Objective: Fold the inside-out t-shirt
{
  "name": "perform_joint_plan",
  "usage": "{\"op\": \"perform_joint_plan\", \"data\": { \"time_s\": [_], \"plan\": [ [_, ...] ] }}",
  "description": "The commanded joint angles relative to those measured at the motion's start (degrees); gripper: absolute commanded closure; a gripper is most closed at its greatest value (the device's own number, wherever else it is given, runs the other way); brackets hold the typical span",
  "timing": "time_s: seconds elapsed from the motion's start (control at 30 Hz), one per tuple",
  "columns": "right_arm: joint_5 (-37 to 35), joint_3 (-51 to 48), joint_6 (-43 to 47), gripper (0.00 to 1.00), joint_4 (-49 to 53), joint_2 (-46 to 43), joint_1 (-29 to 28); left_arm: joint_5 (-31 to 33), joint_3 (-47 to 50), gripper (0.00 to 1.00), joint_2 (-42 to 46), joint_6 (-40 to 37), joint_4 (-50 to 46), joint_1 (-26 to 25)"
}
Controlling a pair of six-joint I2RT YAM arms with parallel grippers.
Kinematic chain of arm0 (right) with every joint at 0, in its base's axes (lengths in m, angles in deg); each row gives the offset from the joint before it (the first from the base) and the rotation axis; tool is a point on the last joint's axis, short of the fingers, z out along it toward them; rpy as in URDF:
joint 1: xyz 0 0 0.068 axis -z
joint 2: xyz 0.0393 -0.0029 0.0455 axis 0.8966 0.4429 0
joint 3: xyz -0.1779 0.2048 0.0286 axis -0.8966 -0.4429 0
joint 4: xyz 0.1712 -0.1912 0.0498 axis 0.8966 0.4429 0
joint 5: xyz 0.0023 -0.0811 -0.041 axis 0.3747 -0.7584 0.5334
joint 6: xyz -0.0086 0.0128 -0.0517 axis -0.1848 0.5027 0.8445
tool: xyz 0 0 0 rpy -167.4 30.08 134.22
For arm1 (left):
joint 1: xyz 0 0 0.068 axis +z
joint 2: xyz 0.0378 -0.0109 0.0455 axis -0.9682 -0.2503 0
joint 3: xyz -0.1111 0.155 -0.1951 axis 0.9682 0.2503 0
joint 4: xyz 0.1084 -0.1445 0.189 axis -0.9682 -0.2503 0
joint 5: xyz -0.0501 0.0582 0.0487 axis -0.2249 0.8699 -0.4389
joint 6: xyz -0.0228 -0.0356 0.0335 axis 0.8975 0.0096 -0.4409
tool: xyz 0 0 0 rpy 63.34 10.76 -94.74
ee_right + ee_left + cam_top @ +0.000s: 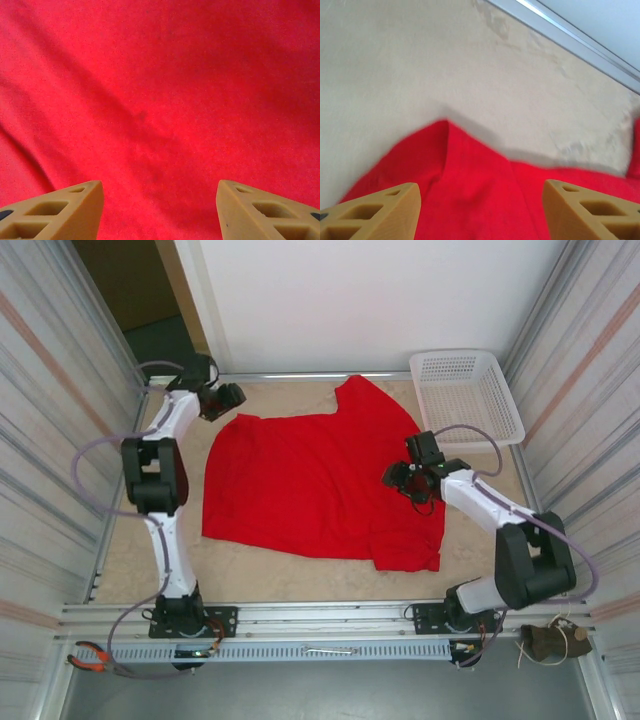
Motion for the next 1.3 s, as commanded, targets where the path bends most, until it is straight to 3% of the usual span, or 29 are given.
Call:
{"op": "perform_joint_plan", "data": {
  "time_s": [0.0,0.17,0.27,0.37,0.4,0.53,0.57,0.73,1.03,1.07,1.1,1.13,1.27],
  "plan": [
    [-2.3,-0.3,-1.6,0.41,-4.3,3.0,-0.6,4.2,-12.9,0.34,-7.9,-3.0,-10.6,-0.7],
    [-2.9,-0.5,-3.4,0.41,-5.7,6.7,-0.7,6.0,-25.1,0.33,-17.2,-3.5,-16.8,-2.1],
    [-2.8,-0.9,-4.7,0.41,-5.9,7.8,-0.6,5.5,-25.4,0.34,-19.1,-2.3,-16.2,-2.4],
    [-2.8,-1.5,-5.8,0.41,-6.0,8.4,-0.5,4.8,-25.0,0.4,-20.1,-1.4,-15.3,-2.5],
    [-2.8,-1.7,-6.1,0.41,-6.0,8.4,-0.4,4.5,-24.9,0.47,-20.2,-1.4,-14.7,-2.6],
    [-3.1,-2.6,-6.9,0.41,-6.1,7.4,-0.3,1.7,-24.1,0.94,-19.1,-1.7,-11.1,-2.6],
    [-3.3,-3.0,-7.1,0.41,-6.1,7.1,-0.2,1.1,-23.7,1.0,-18.3,-1.7,-9.8,-2.6],
    [-4.2,-3.9,-8.1,0.41,-6.0,6.0,0.4,-2.6,-14.1,1.0,-9.6,-0.4,3.2,-2.6],
    [-5.3,-4.2,-9.2,0.41,-5.3,5.9,0.6,-7.6,17.9,1.0,6.8,13.1,44.9,-0.5],
    [-5.5,-4.2,-9.3,0.41,-5.1,5.9,0.6,-7.5,20.9,0.86,7.5,14.7,48.7,0.0],
    [-5.7,-4.3,-9.5,0.41,-4.9,6.0,0.7,-6.8,23.0,0.67,7.4,16.1,51.0,0.5],
    [-5.8,-4.3,-9.6,0.41,-4.7,6.0,0.9,-6.1,25.0,0.55,9.3,17.5,52.4,1.1],
    [-6.0,-4.5,-9.9,0.41,-4.4,5.8,1.2,-5.4,30.0,0.42,9.8,22.1,55.3,4.9]
  ]
}}
